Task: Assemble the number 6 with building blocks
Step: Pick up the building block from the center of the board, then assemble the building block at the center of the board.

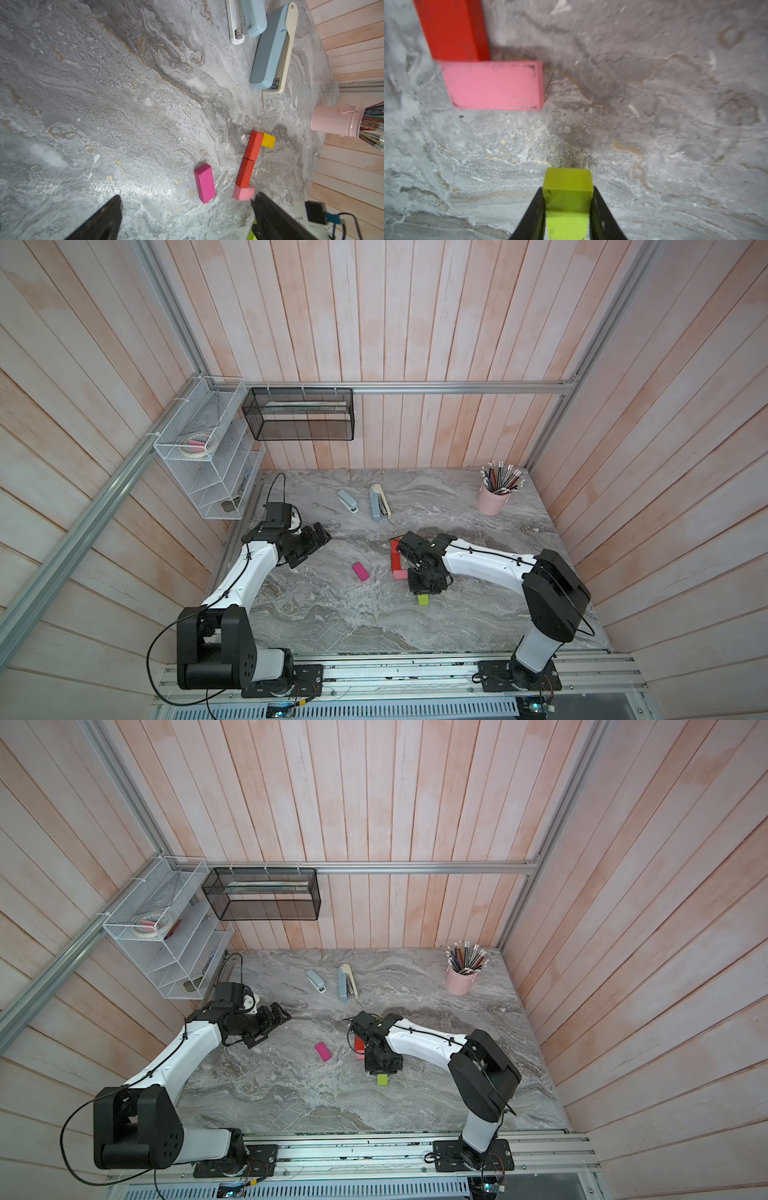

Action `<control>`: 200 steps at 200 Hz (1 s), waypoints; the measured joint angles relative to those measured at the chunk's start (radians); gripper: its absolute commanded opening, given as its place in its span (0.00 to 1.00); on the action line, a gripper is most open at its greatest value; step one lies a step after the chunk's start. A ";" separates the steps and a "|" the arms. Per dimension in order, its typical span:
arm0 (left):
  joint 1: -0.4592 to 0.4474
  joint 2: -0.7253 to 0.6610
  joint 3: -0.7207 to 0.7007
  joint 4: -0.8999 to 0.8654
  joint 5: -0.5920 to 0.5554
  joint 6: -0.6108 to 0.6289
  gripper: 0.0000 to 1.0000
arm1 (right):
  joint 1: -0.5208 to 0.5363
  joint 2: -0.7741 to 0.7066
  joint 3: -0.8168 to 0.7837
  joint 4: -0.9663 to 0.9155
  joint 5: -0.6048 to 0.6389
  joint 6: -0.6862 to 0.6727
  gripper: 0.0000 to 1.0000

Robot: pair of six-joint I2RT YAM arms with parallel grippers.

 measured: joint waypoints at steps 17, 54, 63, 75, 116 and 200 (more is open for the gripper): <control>0.000 0.000 0.000 0.000 0.000 0.000 1.00 | -0.044 -0.004 0.008 -0.005 0.020 -0.016 0.31; 0.000 0.000 0.000 0.000 0.000 0.000 1.00 | -0.102 0.009 0.032 -0.005 0.044 -0.071 0.31; 0.000 0.000 0.000 0.000 0.000 0.000 1.00 | -0.111 0.022 0.042 -0.003 0.047 -0.086 0.31; 0.000 0.000 0.000 0.000 -0.001 0.000 1.00 | -0.124 0.043 0.057 0.002 0.049 -0.103 0.31; 0.000 0.004 0.000 0.000 -0.003 0.000 1.00 | -0.151 0.117 0.111 0.021 0.051 -0.149 0.31; 0.000 0.026 0.011 0.000 -0.003 0.000 1.00 | -0.161 0.204 0.185 0.066 0.014 -0.169 0.30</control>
